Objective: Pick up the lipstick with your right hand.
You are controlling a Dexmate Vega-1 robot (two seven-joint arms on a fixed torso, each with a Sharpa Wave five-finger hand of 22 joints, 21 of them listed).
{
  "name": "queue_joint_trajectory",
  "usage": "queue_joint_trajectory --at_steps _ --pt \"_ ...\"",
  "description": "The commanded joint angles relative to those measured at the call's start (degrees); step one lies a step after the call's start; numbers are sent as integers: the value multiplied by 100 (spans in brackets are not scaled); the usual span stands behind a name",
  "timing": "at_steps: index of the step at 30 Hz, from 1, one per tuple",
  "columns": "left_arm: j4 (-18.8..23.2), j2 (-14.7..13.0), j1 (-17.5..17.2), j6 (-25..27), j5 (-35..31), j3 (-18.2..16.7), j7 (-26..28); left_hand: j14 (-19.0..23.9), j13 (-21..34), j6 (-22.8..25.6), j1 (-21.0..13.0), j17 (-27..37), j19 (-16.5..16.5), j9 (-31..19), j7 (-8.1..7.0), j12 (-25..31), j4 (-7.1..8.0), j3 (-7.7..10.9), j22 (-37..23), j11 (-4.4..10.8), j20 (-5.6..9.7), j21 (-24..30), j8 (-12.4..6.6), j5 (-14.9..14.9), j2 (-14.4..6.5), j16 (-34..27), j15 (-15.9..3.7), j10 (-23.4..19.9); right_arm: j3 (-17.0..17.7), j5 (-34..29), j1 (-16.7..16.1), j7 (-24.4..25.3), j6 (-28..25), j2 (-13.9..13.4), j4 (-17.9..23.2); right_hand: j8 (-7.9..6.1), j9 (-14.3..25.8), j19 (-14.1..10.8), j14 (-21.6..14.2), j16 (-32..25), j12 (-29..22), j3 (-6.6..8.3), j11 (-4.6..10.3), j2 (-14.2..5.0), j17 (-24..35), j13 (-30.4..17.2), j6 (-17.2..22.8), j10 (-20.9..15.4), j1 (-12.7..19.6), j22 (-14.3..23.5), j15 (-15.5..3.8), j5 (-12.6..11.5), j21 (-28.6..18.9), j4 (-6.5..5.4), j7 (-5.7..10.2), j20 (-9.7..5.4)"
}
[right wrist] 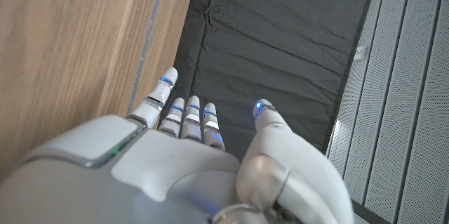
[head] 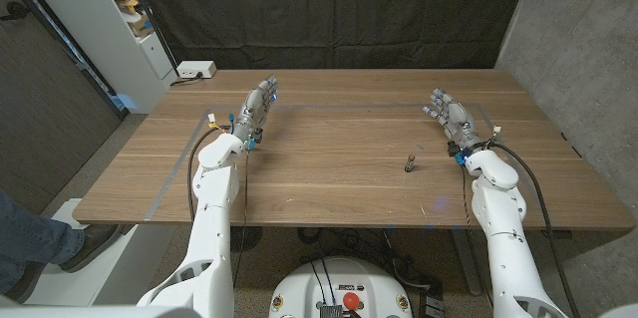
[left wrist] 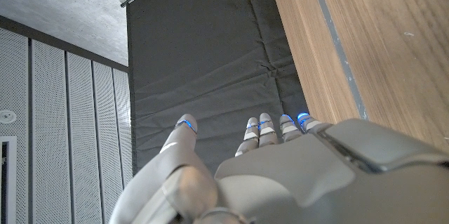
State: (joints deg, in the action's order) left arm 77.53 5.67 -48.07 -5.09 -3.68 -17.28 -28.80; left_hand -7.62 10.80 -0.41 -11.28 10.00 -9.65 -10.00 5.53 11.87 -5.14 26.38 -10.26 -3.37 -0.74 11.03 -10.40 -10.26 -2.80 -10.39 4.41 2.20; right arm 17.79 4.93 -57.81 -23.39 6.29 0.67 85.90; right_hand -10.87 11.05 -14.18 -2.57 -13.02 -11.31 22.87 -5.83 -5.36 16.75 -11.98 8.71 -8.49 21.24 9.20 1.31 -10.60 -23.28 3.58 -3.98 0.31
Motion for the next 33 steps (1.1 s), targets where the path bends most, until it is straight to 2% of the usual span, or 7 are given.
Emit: queue_joint_trajectory --at_steps 1,33 --pt "-99 7 67 -28 -14 3 -16 -17 30 31 -19 22 -33 -22 4 21 -18 9 -10 -29 -42 25 -36 -2 -54 -25 -21 -28 134 20 -238 35 4 75 223 -51 14 -47 -66 7 -41 11 25 -14 5 -6 24 -32 35 31 13 -32 14 56 5 10" --pt "-148 20 81 -36 -74 64 -8 -18 30 35 -24 22 -37 -22 -1 22 -35 1 -11 -22 -50 29 -33 -1 -71 -23 -20 -29 302 77 -698 41 51 197 600 -57 12 -76 -83 12 -48 -20 34 -21 -32 9 42 -55 61 33 13 -36 89 105 20 11"
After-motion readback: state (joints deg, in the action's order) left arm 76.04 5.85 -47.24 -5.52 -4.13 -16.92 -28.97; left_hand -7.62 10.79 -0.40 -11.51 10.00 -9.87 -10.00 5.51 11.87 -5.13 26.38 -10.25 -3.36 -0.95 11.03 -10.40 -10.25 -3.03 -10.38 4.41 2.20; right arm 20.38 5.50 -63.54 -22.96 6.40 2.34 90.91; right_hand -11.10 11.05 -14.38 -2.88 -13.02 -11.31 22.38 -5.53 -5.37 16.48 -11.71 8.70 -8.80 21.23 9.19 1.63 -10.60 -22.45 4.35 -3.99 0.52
